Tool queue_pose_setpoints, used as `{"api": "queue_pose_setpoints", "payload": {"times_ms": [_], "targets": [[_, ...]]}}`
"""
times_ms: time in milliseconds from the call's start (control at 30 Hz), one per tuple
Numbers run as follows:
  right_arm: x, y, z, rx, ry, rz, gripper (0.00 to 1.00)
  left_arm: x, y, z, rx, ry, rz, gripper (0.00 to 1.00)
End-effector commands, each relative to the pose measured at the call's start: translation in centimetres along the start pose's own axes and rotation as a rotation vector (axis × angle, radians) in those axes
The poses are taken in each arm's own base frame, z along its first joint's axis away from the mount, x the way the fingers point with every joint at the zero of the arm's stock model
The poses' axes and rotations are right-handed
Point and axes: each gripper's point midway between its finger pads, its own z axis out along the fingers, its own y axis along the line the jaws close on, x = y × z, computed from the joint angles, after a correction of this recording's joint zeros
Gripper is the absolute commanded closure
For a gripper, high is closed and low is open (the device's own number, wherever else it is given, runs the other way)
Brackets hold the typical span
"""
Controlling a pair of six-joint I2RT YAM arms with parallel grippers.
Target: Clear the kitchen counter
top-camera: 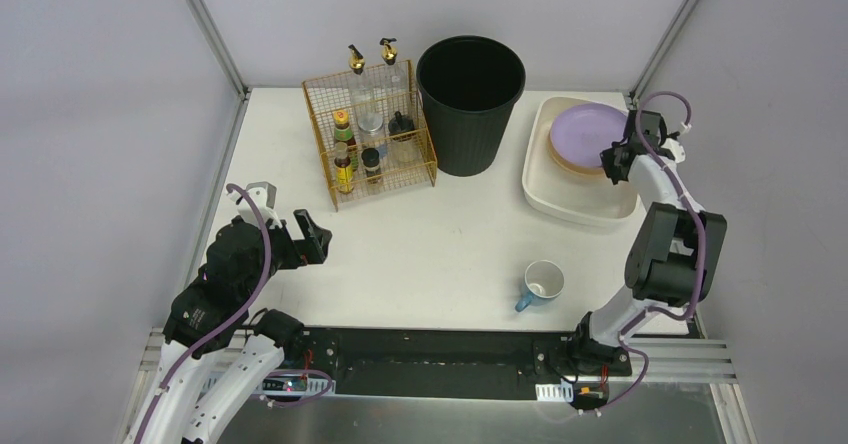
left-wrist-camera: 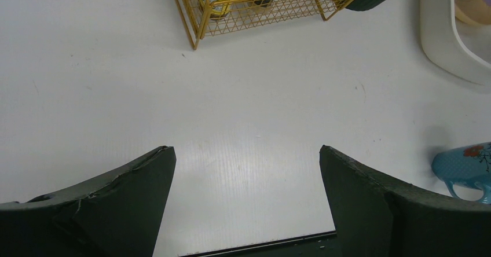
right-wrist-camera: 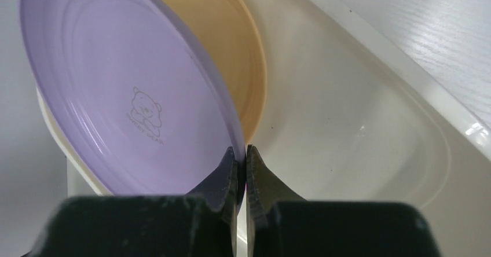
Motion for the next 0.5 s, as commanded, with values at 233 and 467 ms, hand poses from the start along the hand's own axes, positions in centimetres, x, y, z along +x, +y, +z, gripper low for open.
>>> {"api": "queue_pose_setpoints", "payload": {"times_ms": [233,467], "targets": [[0.1,2.3,3.7,-0.041,0.026,0.140,1.00,-0.4,0.0,0.1,-0.004,-0.007,0.003,0.00],[0.9,2.2,5.5,-0.015,0.050,0.173,0.99,-0.3,0.0,0.3,-0.007,0.001,0.005,0.00]]}}
